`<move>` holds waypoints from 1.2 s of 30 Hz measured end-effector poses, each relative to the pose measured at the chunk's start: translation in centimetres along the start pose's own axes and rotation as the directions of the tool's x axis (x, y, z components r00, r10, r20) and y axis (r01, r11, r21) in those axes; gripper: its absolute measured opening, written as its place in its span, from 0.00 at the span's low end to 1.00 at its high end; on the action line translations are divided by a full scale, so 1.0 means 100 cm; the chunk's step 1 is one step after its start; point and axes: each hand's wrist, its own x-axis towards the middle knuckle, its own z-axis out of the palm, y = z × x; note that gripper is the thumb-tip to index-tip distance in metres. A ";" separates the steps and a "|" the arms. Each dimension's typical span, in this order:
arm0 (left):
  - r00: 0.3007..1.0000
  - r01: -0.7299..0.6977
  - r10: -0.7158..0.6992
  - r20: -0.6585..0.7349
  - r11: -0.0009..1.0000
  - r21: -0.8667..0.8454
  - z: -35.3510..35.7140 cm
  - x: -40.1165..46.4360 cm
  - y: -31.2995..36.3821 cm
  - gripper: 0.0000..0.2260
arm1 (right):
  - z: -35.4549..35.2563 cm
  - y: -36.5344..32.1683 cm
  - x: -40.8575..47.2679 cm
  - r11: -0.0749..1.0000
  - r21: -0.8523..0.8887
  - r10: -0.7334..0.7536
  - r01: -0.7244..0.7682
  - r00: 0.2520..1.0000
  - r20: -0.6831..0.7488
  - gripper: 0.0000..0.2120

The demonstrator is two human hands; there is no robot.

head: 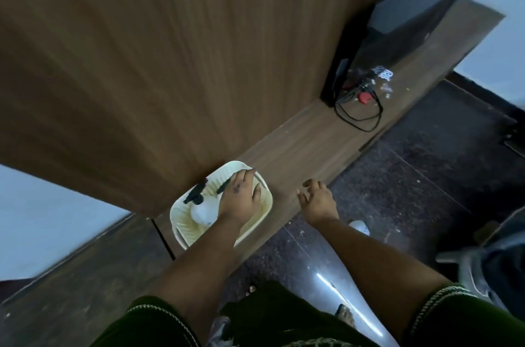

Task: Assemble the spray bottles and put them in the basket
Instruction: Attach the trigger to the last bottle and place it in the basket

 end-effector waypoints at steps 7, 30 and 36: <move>0.978 -0.070 0.049 0.203 0.992 0.100 0.086 -0.030 0.105 0.14 | -0.047 0.166 -0.042 0.941 0.094 0.326 -0.326 0.945 0.009 0.18; 0.678 -0.161 -0.004 0.735 0.975 0.154 0.651 0.027 0.173 0.30 | 0.167 0.660 0.070 0.722 0.155 0.682 -0.674 0.732 0.007 0.14; 0.796 -0.137 0.065 0.602 0.988 0.073 0.750 0.047 0.141 0.42 | 0.244 0.729 0.087 0.701 0.040 0.711 -0.712 0.703 0.027 0.30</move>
